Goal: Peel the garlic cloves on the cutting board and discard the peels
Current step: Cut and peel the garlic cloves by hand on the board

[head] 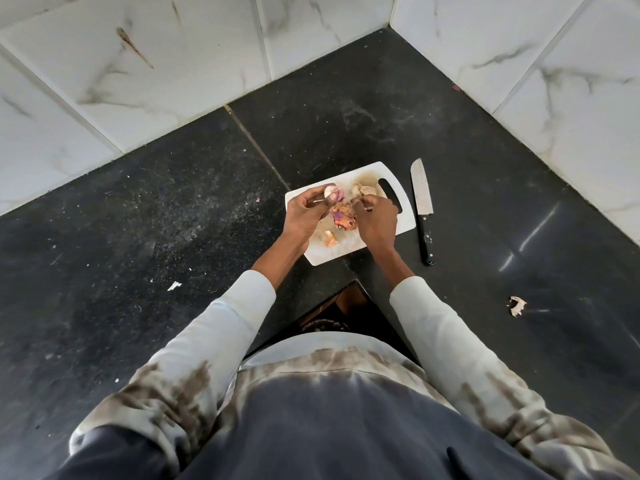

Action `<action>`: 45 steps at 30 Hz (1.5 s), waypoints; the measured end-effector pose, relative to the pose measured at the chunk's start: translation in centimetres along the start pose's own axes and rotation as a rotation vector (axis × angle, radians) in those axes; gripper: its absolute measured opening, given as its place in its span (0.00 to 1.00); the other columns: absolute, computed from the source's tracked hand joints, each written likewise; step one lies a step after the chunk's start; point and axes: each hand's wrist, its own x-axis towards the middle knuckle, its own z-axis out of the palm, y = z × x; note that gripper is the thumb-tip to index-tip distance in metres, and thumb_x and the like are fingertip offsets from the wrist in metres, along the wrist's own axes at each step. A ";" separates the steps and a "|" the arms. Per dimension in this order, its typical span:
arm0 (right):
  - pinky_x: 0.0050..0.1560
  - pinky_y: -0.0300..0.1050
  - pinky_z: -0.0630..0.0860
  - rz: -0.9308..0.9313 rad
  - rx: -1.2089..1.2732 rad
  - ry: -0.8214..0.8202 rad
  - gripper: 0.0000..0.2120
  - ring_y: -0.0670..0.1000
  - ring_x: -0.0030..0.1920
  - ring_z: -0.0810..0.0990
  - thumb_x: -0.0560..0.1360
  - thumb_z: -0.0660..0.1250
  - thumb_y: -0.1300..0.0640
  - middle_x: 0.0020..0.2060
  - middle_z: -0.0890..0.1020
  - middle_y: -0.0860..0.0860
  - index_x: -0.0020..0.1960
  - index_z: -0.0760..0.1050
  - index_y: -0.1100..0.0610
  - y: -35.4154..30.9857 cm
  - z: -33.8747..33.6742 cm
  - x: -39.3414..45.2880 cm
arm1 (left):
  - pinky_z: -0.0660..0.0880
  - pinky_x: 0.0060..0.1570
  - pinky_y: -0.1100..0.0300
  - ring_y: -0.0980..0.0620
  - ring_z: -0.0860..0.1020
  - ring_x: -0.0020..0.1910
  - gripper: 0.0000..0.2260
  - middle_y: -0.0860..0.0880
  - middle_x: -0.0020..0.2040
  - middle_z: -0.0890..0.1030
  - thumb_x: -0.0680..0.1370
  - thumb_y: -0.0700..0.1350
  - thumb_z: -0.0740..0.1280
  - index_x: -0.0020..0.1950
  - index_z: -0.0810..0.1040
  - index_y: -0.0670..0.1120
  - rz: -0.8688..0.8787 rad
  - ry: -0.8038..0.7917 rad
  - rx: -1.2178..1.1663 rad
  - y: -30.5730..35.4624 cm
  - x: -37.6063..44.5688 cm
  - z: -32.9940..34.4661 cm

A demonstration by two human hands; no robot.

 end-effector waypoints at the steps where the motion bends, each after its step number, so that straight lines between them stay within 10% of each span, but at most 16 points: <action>1: 0.47 0.41 0.82 -0.006 -0.011 0.005 0.10 0.49 0.46 0.86 0.83 0.69 0.54 0.49 0.87 0.50 0.56 0.86 0.58 0.0 -0.3 0.0 | 0.84 0.53 0.59 0.50 0.85 0.58 0.16 0.45 0.59 0.87 0.76 0.43 0.78 0.64 0.85 0.43 0.012 -0.004 0.021 0.0 0.0 -0.2; 8: 0.48 0.33 0.79 -0.122 0.054 -0.036 0.14 0.44 0.47 0.82 0.75 0.78 0.58 0.49 0.81 0.45 0.55 0.75 0.50 -0.5 -1.0 0.6 | 0.84 0.57 0.52 0.45 0.86 0.58 0.19 0.40 0.57 0.87 0.75 0.39 0.79 0.63 0.82 0.38 0.001 -0.062 -0.025 0.0 0.0 -0.9; 25: 0.60 0.41 0.82 -0.213 0.080 -0.122 0.12 0.42 0.51 0.86 0.76 0.78 0.51 0.52 0.88 0.45 0.58 0.86 0.53 -1.3 -0.8 0.2 | 0.81 0.64 0.41 0.40 0.83 0.64 0.25 0.37 0.63 0.84 0.65 0.44 0.81 0.61 0.83 0.41 -0.057 -0.035 -0.157 0.0 0.2 -0.9; 35: 0.59 0.49 0.84 -0.232 -0.052 -0.048 0.07 0.45 0.49 0.85 0.78 0.76 0.54 0.49 0.87 0.47 0.55 0.85 0.54 -1.2 -0.4 -0.2 | 0.84 0.55 0.54 0.45 0.86 0.59 0.20 0.35 0.65 0.83 0.82 0.42 0.70 0.72 0.77 0.34 -0.182 -0.093 -0.414 0.2 -0.1 -1.1; 41: 0.55 0.27 0.68 -0.147 -0.154 0.017 0.05 0.42 0.47 0.81 0.80 0.73 0.61 0.51 0.85 0.47 0.55 0.85 0.56 -0.5 -1.4 0.5 | 0.83 0.60 0.52 0.44 0.85 0.63 0.26 0.41 0.65 0.84 0.83 0.57 0.66 0.71 0.78 0.36 -0.257 -0.121 -0.350 0.9 0.0 -1.1; 45: 0.65 0.48 0.80 -0.126 -0.152 -0.071 0.10 0.50 0.59 0.84 0.79 0.72 0.64 0.57 0.87 0.50 0.58 0.86 0.55 -0.2 -1.3 0.9 | 0.83 0.55 0.53 0.46 0.85 0.62 0.25 0.43 0.63 0.85 0.84 0.60 0.63 0.67 0.81 0.40 -0.311 -0.113 -0.336 1.0 0.0 -0.7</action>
